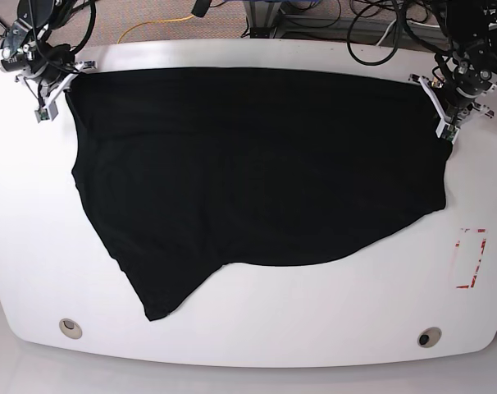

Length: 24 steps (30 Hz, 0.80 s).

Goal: Fold the T-shirt properly
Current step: 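Lay the shirt flat and release it from both grippers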

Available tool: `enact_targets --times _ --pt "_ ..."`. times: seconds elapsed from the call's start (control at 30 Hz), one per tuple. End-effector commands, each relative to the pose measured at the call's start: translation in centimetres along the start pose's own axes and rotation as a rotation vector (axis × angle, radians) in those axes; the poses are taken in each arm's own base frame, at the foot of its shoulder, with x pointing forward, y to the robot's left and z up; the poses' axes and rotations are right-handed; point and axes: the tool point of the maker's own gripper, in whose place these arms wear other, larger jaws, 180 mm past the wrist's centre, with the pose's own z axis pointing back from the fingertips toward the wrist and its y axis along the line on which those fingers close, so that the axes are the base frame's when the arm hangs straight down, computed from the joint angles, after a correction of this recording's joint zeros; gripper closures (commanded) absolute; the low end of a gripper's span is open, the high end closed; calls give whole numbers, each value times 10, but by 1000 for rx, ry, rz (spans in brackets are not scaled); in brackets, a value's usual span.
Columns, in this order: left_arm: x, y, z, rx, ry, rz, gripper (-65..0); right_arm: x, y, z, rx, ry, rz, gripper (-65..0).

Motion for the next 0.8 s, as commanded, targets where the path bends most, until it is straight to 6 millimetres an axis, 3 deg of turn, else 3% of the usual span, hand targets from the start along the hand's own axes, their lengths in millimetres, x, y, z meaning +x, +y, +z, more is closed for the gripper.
enact_targets --times 0.0,0.43,0.5,0.57,0.67,0.77 --pt "-39 16 11 62 150 -13 -81 -3 -14 10 -48 11 15 0" --pt "-68 25 31 100 252 -13 -83 -12 -5 20 -57 18 44 -11" --pt "-75 25 33 99 277 -17 -90 -13 -4 20 -57 18 42 -59" --pt "-75 25 35 101 285 -22 -133 -12 -4 19 -56 16 39 -168" --pt "-64 29 41 124 260 -38 -229 -7 -11 29 -90 -10 31 -346" --pt "-45 33 46 151 212 -63 -301 5 -9 37 -109 -55 38 -425"
